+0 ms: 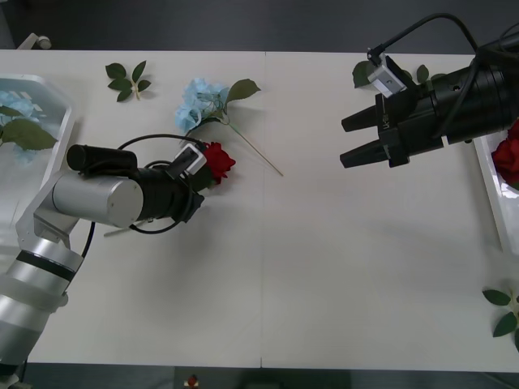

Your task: Put the red flowers into the right box and the blue flowers into the left box

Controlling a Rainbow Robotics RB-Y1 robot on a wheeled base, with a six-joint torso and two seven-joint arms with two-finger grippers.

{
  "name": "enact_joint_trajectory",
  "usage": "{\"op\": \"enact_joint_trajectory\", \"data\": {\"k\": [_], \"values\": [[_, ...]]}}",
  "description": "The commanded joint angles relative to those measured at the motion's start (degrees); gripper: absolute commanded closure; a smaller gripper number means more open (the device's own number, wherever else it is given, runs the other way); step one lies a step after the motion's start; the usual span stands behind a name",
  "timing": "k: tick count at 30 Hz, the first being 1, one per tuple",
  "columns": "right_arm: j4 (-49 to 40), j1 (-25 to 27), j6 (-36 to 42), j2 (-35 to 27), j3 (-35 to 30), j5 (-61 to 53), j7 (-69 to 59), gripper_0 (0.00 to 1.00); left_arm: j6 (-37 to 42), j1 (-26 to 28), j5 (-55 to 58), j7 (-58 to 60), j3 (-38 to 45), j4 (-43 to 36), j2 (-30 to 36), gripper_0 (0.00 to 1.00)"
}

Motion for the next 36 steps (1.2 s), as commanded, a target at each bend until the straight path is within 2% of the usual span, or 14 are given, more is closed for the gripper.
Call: {"op": "enact_joint_trajectory", "data": {"k": [1,7,17,19,22,24,30,36], "values": [[-0.4,0.0,-0.2,-2.2,-0.1,-0.2,2.0,0.2,-2.6,-3.3,-0.3,2.5,0.2,2.3,-1.4,0.99],[-1.2,0.0,0.0,-2.8,-0.1,-0.1,2.0,0.21,-8.4,-3.9,-0.3,2.4,-2.3,6.0,-1.5,1.0],[-1.2,-0.1,0.4,-2.8,-0.1,-0.1,2.0,0.21,-8.2,-3.8,5.4,2.3,-2.3,5.4,0.8,1.0],[-1.2,-0.1,0.4,-2.8,-0.1,-0.2,2.0,0.2,-6.4,-3.8,8.4,2.3,-1.5,3.9,2.0,1.0],[-1.2,-0.1,0.4,-2.8,-0.1,-0.2,2.0,0.2,0.3,-3.7,14.9,2.3,1.7,-0.2,4.1,1.0],[-1.2,-0.1,0.4,-2.9,-0.1,-0.2,2.0,0.2,7.1,-3.1,20.9,2.0,5.6,-4.2,5.7,1.0],[-2.0,-0.1,0.4,-4.2,-0.1,-0.4,2.0,0.2,20.3,2.1,34.9,1.1,18.6,-13.6,6.4,1.0],[-3.0,1.9,0.1,-4.8,-0.1,-4.0,2.0,0.2,25.0,4.6,53.0,-0.8,25.0,-14.3,6.0,1.0]]}}
